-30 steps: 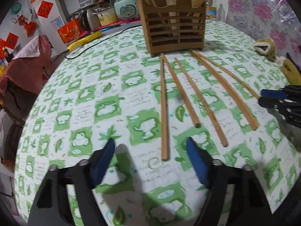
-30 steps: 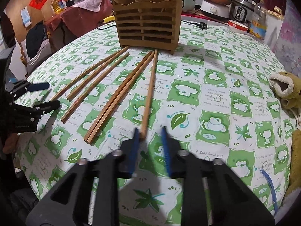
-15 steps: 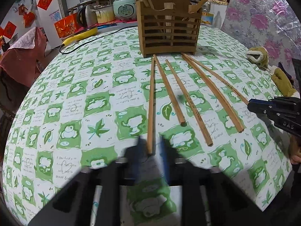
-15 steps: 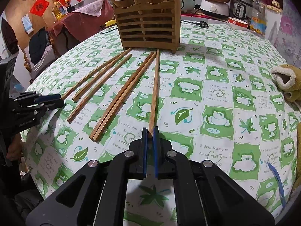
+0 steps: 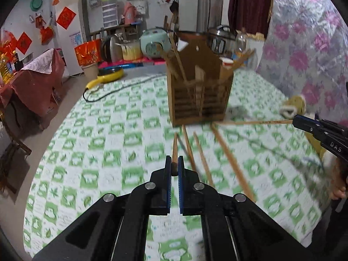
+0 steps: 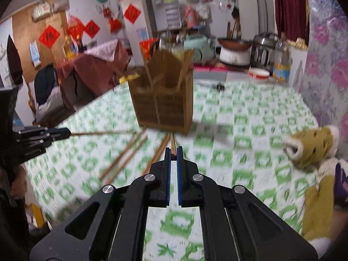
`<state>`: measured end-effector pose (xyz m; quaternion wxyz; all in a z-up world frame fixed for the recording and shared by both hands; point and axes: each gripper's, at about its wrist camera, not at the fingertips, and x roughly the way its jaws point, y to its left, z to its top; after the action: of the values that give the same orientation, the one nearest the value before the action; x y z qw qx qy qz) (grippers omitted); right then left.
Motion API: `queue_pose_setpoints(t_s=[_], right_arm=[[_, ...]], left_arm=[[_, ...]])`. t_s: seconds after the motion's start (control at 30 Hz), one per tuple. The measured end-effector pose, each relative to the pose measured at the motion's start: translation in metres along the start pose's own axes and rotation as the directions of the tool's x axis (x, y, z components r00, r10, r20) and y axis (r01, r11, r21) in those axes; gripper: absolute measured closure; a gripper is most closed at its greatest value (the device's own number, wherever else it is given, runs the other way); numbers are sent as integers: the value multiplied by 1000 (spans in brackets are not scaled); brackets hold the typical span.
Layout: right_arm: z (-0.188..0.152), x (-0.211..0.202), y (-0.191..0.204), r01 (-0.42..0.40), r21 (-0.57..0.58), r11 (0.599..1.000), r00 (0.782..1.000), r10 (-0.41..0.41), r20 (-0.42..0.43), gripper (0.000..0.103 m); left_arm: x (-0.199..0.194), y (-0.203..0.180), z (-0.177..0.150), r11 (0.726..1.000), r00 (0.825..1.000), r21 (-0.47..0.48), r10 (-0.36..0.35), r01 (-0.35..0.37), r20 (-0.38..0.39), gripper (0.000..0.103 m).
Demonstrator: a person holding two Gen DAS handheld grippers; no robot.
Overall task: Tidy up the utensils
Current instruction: 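Lift both chopsticks and lower them into the wooden holder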
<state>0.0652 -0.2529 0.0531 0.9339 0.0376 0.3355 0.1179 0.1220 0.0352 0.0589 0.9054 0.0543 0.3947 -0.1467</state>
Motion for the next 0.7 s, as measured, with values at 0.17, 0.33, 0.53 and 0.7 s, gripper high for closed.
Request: queue_pose_setpoints(t_s=[0.17,0.33,0.53,0.7], right_arm=[[33,-15,0,-20,16,1000,996,18,90,97],[59,-21,6,-33,17,999,988,30,149,97],[82,-30,12,-61,15,998,976,56,209,97],[105,-39,18,-71,8,997,958,66,280,97]], left_arm=[[-4,3,32,999,998,-30,-29,30,48,97],[-14,2,65,997,992,-41,-53,58,118,97],[-35,-8,95,997,979,-30,-70,77,192,97],[-45,-14,122,995,968,-34,-81,92,238,97]])
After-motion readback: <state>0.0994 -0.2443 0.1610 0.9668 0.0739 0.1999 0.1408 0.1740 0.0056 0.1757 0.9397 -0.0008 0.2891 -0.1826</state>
